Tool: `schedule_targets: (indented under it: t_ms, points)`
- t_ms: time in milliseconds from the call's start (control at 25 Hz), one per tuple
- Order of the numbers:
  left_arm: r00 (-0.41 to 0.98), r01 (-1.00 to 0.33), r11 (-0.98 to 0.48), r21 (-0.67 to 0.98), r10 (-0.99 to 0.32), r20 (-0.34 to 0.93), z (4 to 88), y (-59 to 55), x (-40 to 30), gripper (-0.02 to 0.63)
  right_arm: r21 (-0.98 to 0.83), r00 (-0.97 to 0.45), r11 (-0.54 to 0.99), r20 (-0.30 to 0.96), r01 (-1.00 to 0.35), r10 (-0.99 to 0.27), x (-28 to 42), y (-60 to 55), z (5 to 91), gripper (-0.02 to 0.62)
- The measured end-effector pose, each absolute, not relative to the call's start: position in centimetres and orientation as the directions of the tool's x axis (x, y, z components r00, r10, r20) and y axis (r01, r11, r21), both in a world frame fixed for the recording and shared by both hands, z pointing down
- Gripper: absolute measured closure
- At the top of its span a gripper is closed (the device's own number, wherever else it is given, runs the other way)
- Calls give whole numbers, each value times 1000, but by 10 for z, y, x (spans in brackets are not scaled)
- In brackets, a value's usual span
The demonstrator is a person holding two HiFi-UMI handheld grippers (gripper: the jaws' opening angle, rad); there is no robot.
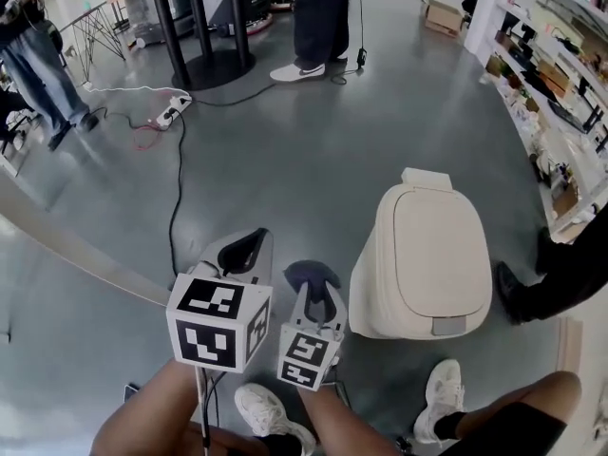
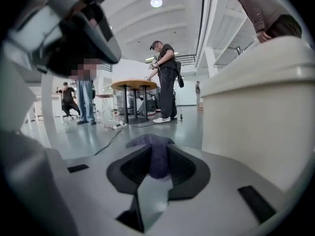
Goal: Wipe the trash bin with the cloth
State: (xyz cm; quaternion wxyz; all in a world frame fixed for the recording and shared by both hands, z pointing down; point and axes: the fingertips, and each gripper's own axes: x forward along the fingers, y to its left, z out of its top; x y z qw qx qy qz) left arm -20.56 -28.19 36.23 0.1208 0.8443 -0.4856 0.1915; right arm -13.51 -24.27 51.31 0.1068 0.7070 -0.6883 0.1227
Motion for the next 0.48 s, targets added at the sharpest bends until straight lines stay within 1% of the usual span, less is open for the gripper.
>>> schedule_targets:
  t_ms: [160, 280, 400, 480]
  points:
    - [439, -880, -474, 16, -801, 407, 330, -265, -198, 606, -24, -106, 103, 262, -994, -959, -132, -204, 442, 502]
    - [443, -879, -476, 14, -806, 392, 308, -247, -180, 606, -2, -187, 192, 249, -981, -950, -123, -166, 397, 502]
    - [446, -878, -480, 2, -815, 369, 285, -230, -160, 606, 42, -220, 236, 241, -971, -945, -101, -128, 355, 502]
    - [442, -882, -472, 0, -827, 348, 269, -220, -147, 606, 74, -211, 233, 231, -970, -950, -76, -108, 329, 502]
